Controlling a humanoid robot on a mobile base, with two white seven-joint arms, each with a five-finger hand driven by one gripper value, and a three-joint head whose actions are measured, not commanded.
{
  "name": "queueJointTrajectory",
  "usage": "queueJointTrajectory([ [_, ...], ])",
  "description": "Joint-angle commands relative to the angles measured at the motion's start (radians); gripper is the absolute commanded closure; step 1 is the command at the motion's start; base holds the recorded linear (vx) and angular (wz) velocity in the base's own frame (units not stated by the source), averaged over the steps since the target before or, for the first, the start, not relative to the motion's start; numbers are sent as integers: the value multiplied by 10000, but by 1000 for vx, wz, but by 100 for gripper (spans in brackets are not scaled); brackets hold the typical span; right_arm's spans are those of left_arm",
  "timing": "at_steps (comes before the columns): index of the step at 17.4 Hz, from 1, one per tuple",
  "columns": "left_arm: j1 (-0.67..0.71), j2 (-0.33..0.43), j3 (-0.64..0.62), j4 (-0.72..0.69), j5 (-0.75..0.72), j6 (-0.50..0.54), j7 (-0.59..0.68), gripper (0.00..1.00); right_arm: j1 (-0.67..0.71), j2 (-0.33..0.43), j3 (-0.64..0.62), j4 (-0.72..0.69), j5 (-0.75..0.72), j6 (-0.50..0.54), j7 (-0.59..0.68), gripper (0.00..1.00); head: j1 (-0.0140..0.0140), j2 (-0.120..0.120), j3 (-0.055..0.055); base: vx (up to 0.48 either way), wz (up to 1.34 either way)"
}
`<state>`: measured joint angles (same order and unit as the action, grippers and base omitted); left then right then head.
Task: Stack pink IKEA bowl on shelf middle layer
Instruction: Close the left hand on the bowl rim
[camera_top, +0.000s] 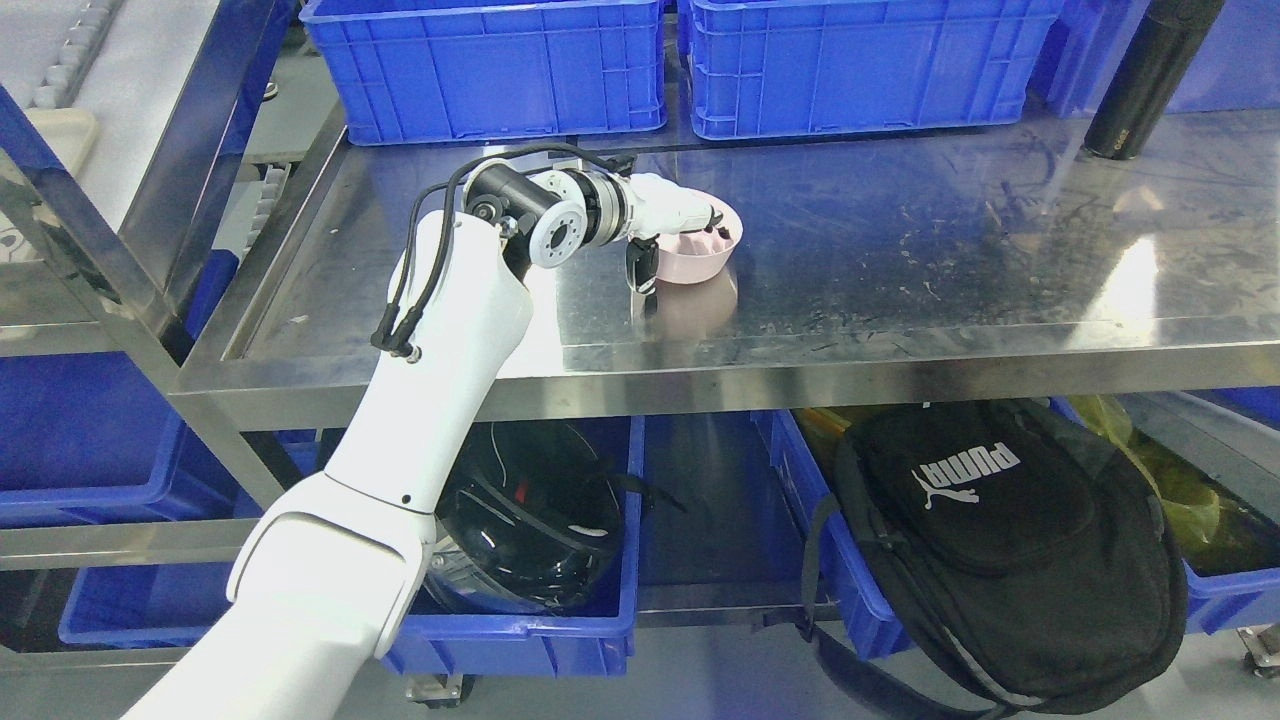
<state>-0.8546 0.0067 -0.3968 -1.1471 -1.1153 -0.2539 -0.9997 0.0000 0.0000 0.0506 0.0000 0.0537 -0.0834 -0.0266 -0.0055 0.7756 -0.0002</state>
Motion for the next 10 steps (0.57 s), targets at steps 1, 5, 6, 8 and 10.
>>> queueJointTrajectory([
  [1,32,107,-296,105,-61,8,-97,14,230,-175,0,-175,0,5,5,0,0,0,0,-13,76],
  [5,-60,107,-189,73,-91,23,-97,14,230,-175,0,-175,0,5,5,0,0,0,0,-29,114],
  [6,-45,107,-174,89,-92,23,-97,16,230,-175,0,-175,0,5,5,0,0,0,0,3,-70],
  [8,-60,107,55,74,-92,8,-173,34,230,-175,0,-175,0,5,5,0,0,0,0,4,31],
  [10,-121,107,331,58,-76,-53,-540,53,230,-175,0,-175,0,5,5,0,0,0,0,0,0],
])
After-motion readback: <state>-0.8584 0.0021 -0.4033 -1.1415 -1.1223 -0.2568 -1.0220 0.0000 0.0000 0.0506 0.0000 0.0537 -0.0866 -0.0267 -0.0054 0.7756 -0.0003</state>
